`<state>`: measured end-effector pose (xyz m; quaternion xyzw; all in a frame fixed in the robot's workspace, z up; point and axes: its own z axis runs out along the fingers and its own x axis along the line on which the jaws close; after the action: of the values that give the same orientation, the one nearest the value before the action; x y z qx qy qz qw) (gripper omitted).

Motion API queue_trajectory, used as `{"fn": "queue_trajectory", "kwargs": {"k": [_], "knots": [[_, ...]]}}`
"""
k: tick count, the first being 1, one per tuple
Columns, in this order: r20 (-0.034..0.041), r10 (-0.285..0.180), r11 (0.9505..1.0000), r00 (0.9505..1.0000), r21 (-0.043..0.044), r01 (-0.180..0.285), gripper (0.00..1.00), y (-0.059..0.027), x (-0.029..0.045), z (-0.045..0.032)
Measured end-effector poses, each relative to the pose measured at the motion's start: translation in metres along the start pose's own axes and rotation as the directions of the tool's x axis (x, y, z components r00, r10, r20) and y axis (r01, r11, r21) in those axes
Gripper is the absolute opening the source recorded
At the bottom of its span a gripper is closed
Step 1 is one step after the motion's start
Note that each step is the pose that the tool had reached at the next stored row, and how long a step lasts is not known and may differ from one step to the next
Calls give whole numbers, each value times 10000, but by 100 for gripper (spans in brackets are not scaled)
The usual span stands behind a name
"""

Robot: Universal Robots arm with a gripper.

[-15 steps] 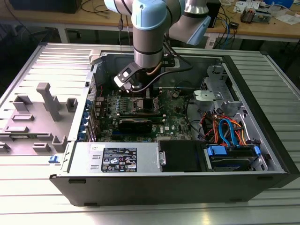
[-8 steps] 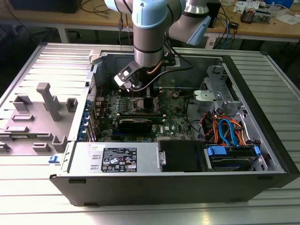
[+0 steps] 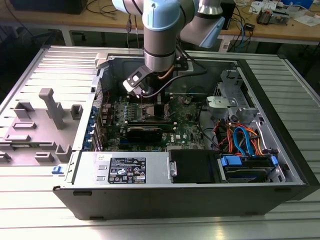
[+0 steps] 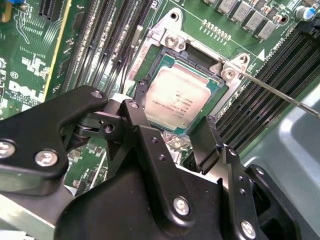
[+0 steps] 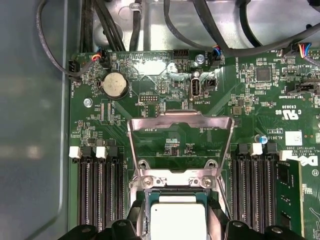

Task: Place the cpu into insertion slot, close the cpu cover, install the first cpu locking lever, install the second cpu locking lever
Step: 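Place the cpu into insertion slot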

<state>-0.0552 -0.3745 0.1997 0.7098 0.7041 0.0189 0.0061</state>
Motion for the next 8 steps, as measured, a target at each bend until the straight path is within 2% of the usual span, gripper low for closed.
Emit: {"fn": "queue_trajectory", "kwargs": {"k": [8], "knots": [[2, -2, 10000, 10000, 1, 2, 62, 0, -1, 27]]}}
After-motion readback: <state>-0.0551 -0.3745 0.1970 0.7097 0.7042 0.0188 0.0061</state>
